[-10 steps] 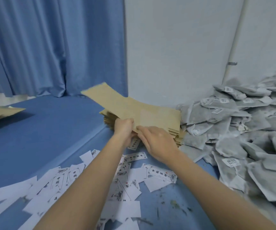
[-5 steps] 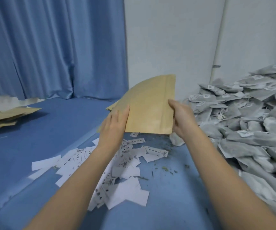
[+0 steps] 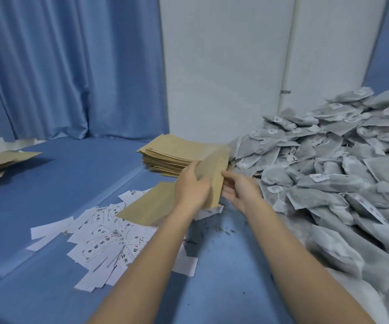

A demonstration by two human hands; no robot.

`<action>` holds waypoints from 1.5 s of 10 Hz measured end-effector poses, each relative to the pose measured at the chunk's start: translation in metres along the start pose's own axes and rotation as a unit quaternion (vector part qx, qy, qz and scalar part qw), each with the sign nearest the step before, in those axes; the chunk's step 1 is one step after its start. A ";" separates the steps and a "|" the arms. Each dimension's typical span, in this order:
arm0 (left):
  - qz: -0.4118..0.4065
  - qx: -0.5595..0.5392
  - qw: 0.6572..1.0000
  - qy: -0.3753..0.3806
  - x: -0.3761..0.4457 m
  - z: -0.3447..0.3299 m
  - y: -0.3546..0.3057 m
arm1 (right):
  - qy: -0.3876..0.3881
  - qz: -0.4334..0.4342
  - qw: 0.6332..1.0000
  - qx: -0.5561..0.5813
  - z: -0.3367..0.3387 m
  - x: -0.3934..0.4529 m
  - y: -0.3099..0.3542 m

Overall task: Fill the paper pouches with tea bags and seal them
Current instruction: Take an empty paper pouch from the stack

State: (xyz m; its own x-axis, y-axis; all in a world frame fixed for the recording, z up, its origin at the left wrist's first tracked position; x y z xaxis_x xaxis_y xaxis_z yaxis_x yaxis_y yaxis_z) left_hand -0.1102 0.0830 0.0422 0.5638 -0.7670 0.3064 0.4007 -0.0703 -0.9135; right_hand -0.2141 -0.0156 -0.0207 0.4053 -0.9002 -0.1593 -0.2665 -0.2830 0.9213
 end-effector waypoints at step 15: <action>-0.170 0.187 0.968 0.002 0.000 -0.069 -0.039 | -0.121 0.293 0.805 -0.502 0.027 -0.043 0.072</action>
State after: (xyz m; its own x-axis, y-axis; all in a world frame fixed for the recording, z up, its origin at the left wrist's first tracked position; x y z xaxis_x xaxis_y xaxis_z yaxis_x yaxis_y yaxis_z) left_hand -0.1755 0.0413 0.0593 0.3510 -0.7425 0.5705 0.7964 -0.0837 -0.5990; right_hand -0.2737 -0.0062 0.0429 0.2527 -0.8539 0.4549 0.5400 0.5146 0.6660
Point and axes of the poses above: each hand's wrist, its own x-axis towards the middle knuckle, its own z-axis out of the back of the hand, y = z × x, the point moved 10 cm from there along x, towards the middle knuckle, and after that the axes turned 9 degrees about -x, right-handed, at the moved point
